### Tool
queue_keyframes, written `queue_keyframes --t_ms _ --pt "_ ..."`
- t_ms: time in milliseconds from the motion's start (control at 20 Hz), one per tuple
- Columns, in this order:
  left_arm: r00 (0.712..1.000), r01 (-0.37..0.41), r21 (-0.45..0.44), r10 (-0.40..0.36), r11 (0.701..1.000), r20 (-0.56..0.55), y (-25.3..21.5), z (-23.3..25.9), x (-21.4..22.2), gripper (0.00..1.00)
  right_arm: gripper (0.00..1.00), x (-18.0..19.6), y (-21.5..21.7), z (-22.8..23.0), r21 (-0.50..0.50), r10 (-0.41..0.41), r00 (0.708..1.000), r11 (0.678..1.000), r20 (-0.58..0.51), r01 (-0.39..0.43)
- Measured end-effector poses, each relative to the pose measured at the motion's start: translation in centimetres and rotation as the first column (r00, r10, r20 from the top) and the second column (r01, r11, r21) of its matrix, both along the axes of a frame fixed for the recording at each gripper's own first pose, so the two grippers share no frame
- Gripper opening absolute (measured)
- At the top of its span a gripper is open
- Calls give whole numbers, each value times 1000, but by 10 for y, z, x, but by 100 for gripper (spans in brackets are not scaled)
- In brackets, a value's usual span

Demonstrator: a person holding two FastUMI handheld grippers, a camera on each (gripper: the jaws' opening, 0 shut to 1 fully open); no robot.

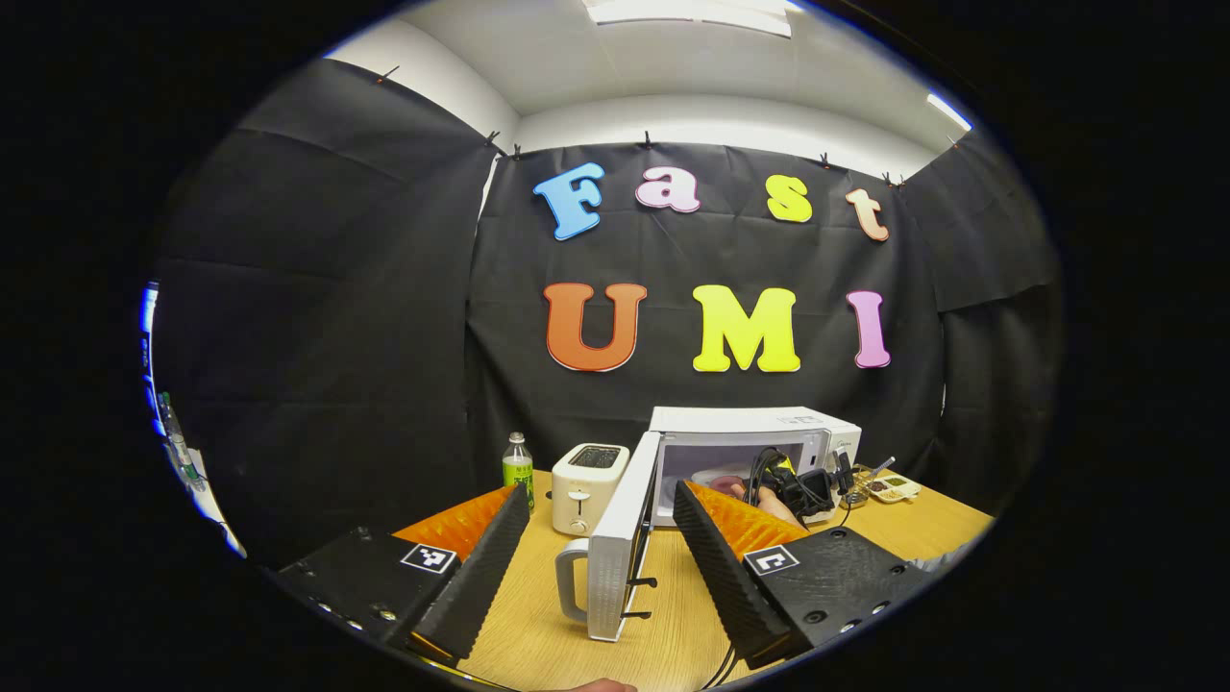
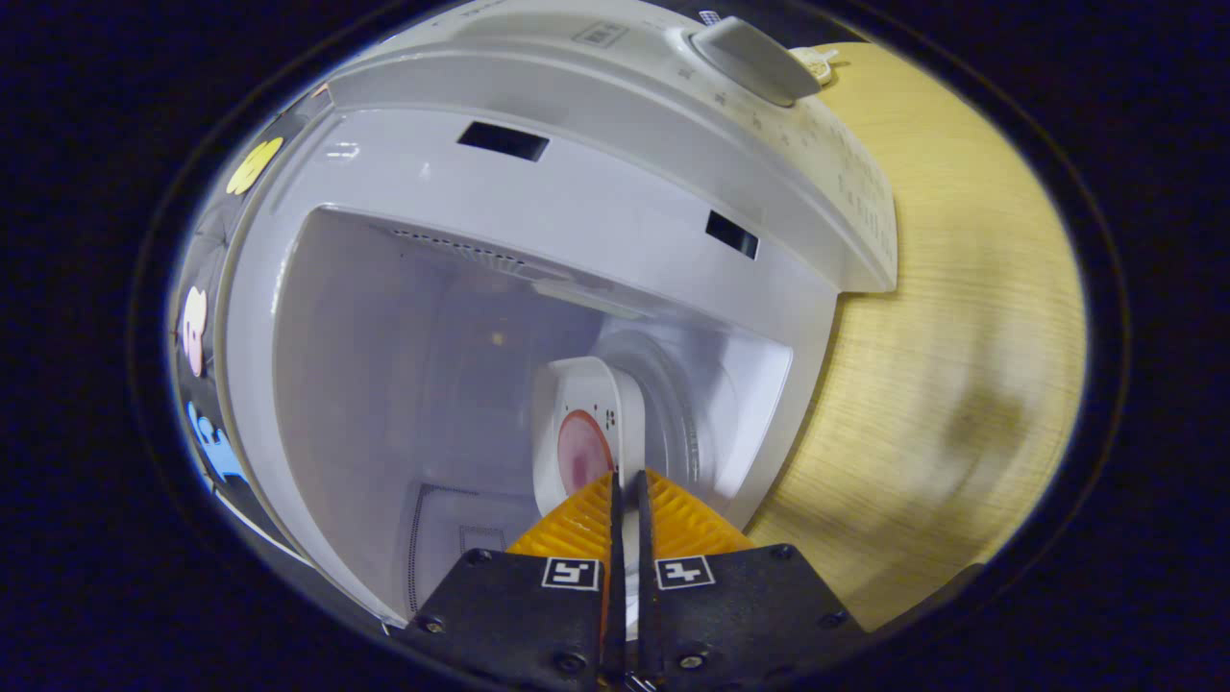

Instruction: Open the microwave oven with the left hand, put the food in, and close the microwave oven.

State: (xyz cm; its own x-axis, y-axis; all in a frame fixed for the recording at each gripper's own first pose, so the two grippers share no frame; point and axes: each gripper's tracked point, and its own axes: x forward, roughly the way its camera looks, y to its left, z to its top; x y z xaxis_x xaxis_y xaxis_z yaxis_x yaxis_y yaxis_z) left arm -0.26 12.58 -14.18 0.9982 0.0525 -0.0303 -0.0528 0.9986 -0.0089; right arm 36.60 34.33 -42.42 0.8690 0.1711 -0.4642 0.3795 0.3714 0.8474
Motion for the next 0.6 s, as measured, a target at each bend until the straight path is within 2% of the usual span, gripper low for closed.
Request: queue_keyframes --t_ms 200,350,400,450,500,550,600 --pt "1000 2 5 -2 1000 -5 -1 -2 -2 93 12 7 0 -1 14 38 999 999 21 -38" --pt "1000 -4 4 4 1000 -11 2 -6 -2 93 18 8 2 3 84 47 998 995 42 -51" --pt "1000 -5 2 5 1000 -10 3 -6 -3 93 16 7 0 5 68 59 997 996 46 -62" --pt "1000 -8 -1 8 1000 -12 4 -8 -2 93 19 6 1 9 50 78 995 995 61 -81" --pt "1000 -9 -5 9 1000 -17 6 -9 -3 93 29 4 1 15 27 109 991 993 83 -112" --pt "1000 -10 -9 10 1000 -21 6 -11 -4 93 52 4 5 22 12 147 983 989 114 -149" --pt "1000 -13 -11 13 1000 -23 8 -12 -5 93 81 3 5 30 -19 190 973 982 134 -189"
